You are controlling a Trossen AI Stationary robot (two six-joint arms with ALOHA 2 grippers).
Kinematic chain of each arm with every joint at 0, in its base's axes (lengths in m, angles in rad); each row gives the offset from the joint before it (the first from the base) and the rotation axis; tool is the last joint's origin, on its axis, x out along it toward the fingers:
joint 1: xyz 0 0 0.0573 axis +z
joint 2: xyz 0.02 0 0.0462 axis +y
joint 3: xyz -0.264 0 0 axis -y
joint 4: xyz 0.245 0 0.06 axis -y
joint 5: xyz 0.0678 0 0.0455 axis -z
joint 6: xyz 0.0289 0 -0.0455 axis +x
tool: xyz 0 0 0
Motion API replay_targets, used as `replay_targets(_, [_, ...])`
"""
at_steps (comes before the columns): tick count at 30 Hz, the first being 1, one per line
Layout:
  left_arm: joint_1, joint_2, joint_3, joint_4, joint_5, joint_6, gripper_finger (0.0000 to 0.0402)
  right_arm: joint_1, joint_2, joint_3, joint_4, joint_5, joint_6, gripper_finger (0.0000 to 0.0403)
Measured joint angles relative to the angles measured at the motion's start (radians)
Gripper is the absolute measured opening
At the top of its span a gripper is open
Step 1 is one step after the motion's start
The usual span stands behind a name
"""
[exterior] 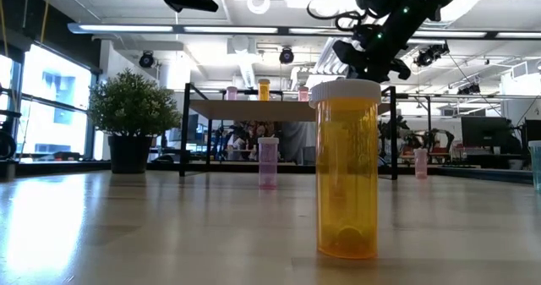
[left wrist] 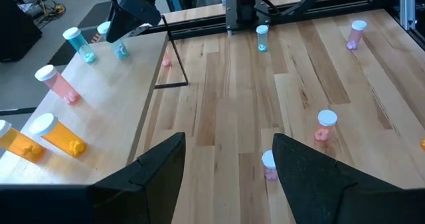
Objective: Pick and place medicine bottles onto shelf by color
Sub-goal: Put the left blue pill bottle aligned with the other blue pill bottle on the shelf, then put the top violet pill bottle aligned with the other violet pill bottle on the shelf
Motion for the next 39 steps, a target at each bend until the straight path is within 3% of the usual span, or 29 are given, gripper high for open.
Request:
replay_targets(19, [0.0,0.0,0.0,0.0,0.0,0.0,0.0218,0.0,0.001,-0.001,0.007,0.019,-0.009,0.0203])
replay_targets(39, [0.0,0.0,0.0,0.0,0.001,0.0,0.0218,0.0,-0.134,-0.001,0.099,0.026,-0.099,0.0209])
